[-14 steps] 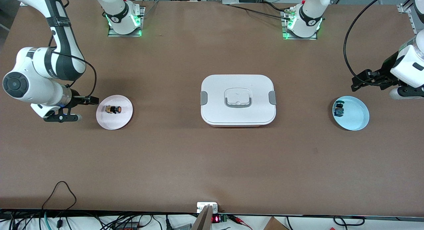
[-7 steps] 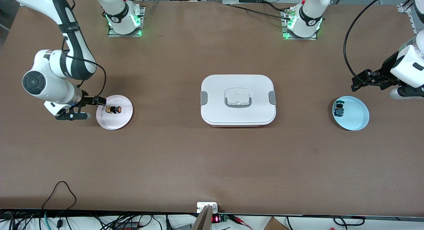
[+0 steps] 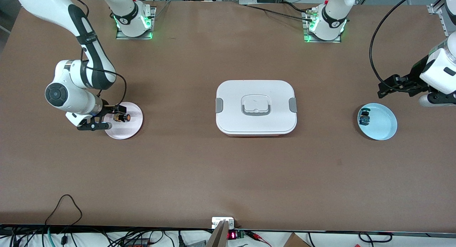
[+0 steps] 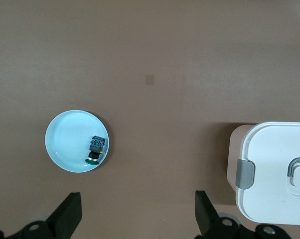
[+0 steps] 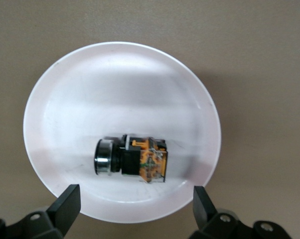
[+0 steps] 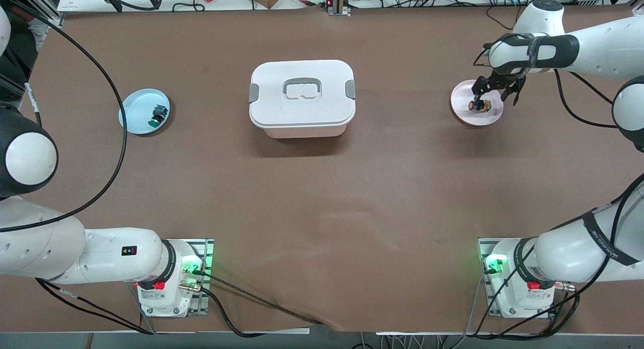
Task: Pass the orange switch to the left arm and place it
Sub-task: 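Lower the right gripper and close it on the orange switch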
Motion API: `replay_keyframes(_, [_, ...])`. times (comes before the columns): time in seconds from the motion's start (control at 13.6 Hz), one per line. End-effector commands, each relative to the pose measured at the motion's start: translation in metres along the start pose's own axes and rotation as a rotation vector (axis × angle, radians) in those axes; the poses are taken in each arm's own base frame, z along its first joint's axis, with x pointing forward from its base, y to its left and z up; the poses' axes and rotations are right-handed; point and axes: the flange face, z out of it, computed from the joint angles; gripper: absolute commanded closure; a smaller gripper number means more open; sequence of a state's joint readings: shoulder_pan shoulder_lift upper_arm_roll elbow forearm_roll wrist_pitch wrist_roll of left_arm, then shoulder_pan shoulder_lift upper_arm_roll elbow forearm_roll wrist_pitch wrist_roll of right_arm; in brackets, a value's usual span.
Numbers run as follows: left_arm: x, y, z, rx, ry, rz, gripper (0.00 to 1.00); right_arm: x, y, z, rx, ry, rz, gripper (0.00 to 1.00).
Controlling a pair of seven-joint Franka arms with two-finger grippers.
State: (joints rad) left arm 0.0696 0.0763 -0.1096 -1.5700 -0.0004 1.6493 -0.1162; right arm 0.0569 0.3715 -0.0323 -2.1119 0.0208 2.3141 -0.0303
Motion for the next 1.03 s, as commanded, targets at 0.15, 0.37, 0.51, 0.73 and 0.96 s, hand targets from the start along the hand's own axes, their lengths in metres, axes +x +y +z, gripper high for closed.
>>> replay_keyframes(0.15, [0.003, 0.001, -0.005, 0.006, -0.004, -0.009, 0.00, 0.005, -0.002, 0.010, 0.016, 0.013, 0.015, 0.00])
replay_keyframes(0.37, [0.003, 0.001, -0.006, 0.006, -0.002, -0.009, 0.00, 0.008, -0.003, 0.010, 0.016, 0.015, 0.014, 0.00])
replay_keyframes(0.51, [0.003, 0.001, -0.005, 0.006, -0.004, -0.009, 0.00, 0.011, -0.002, 0.016, 0.015, 0.018, 0.012, 0.00])
replay_keyframes(0.73, [0.003, 0.001, -0.006, 0.006, -0.002, -0.009, 0.00, 0.015, -0.002, 0.021, 0.016, 0.036, 0.017, 0.00])
replay_keyframes(0.96, [0.003, 0.001, -0.005, 0.006, -0.004, -0.009, 0.00, 0.015, -0.001, 0.027, 0.019, 0.029, 0.025, 0.00])
